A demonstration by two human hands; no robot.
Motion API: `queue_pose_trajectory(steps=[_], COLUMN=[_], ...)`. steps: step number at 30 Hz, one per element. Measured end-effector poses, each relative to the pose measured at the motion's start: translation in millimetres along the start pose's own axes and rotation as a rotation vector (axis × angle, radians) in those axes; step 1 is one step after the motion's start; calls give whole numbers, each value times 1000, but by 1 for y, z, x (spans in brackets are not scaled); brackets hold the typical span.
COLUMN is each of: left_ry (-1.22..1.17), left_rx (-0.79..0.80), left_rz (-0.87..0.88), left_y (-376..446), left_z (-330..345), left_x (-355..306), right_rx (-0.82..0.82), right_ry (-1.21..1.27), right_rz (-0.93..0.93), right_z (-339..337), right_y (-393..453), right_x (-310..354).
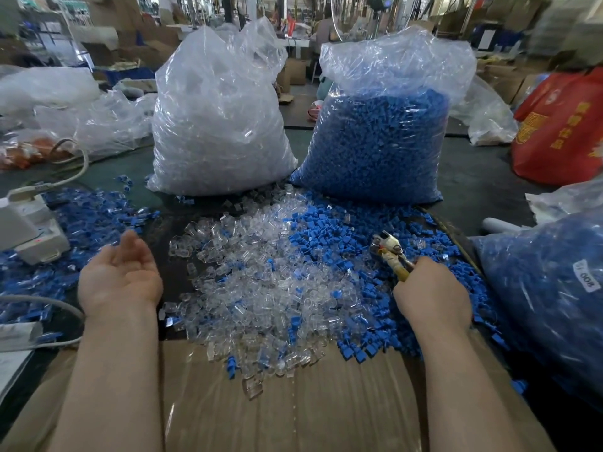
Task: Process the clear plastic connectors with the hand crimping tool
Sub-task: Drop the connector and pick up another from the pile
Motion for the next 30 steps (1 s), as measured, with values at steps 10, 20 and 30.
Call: queue_pose_trajectory(steps=[10, 20, 30], left_ry=[1346, 1695, 1473], left_rx=[251, 297, 340], left_rz=[639, 853, 819], left_y=[-57, -59, -70], left_z=[23, 25, 27], left_x=[31, 41, 40], right_rx=[-30, -35, -61], right_ry=[6, 37, 145], right_rz=[-86, -144, -141], right_z=[3, 6, 6], right_y=[1, 2, 1], right_x=[0, 4, 3])
Point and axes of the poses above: each hand's wrist, its own y-axis towards the middle knuckle, its own z-axis out of the palm, x = y × z, the point moved 1 cm from there along y, towards the middle knuckle, and after that the axes turned 15 degrees about -x, right-handed, at the moved point
